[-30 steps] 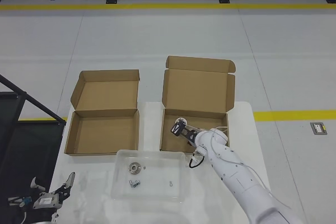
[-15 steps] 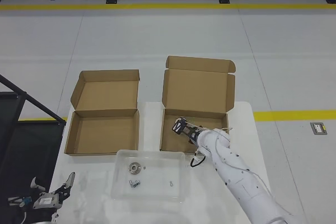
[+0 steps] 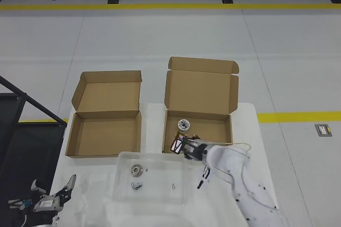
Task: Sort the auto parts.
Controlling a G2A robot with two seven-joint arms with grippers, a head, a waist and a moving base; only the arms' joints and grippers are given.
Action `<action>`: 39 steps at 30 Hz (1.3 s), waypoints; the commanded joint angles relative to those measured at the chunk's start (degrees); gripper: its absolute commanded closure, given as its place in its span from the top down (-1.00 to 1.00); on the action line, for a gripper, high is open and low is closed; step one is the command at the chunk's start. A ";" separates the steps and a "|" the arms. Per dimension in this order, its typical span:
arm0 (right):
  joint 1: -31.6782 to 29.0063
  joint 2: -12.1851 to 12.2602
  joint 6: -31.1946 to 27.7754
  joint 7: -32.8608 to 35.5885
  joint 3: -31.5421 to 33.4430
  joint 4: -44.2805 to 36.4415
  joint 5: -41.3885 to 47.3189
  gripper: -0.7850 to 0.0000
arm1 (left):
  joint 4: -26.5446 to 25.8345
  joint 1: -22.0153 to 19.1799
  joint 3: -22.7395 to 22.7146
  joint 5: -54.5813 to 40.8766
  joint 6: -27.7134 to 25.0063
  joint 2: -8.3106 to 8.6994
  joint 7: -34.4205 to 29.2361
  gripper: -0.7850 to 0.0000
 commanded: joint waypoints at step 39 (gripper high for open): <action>-1.07 -2.99 15.46 19.32 -15.88 -1.04 10.47 1.00 | 0.00 0.00 0.00 0.00 0.00 0.00 0.00 1.00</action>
